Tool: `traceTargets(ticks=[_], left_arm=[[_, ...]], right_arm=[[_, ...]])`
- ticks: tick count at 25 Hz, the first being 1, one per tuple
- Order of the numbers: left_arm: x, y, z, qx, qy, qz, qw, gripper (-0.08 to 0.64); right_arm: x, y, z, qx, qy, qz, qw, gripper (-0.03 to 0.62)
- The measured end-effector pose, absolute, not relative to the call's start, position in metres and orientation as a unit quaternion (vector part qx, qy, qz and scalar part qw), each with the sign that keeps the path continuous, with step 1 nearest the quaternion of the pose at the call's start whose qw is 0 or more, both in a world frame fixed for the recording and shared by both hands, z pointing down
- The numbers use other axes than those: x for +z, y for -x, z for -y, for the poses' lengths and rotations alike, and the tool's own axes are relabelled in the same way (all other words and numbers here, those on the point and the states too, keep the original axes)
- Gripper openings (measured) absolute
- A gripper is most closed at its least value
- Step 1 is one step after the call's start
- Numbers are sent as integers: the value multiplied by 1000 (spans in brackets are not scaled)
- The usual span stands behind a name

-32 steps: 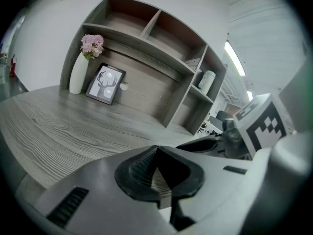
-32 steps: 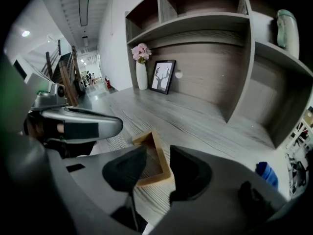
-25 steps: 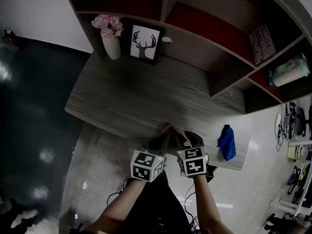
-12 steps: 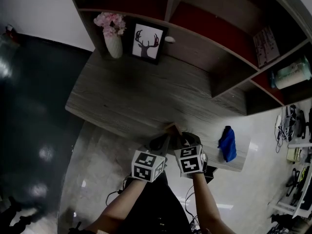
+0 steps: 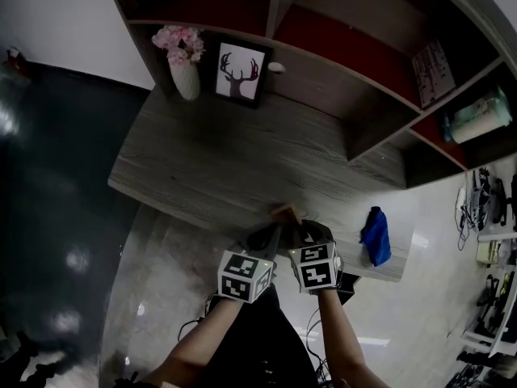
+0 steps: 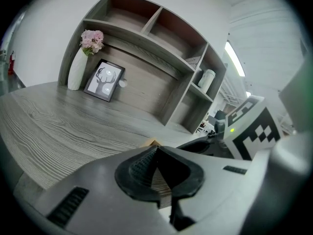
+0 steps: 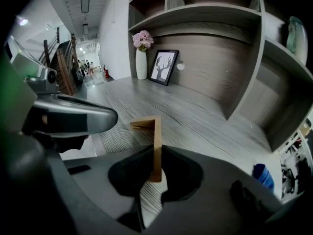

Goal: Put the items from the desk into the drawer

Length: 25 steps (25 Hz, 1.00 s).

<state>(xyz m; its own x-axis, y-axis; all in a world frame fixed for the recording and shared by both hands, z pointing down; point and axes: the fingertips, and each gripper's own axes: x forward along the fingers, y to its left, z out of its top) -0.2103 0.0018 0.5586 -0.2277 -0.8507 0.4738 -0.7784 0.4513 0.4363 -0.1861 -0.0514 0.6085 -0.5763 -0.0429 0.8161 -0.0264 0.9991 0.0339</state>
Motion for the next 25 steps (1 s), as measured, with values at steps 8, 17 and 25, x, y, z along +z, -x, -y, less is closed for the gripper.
traceTargets(ticks=[8, 17, 25], left_arm=[[549, 207, -2, -43, -532, 778, 332, 11], [529, 213, -1, -25, -549, 777, 306, 11], [507, 199, 10, -4, -577, 765, 286, 11]], right_arm=[[593, 187, 50, 9, -35, 898, 438, 52], [562, 189, 46, 46, -65, 922, 379, 52], [524, 175, 56, 68, -103, 936, 329, 52]])
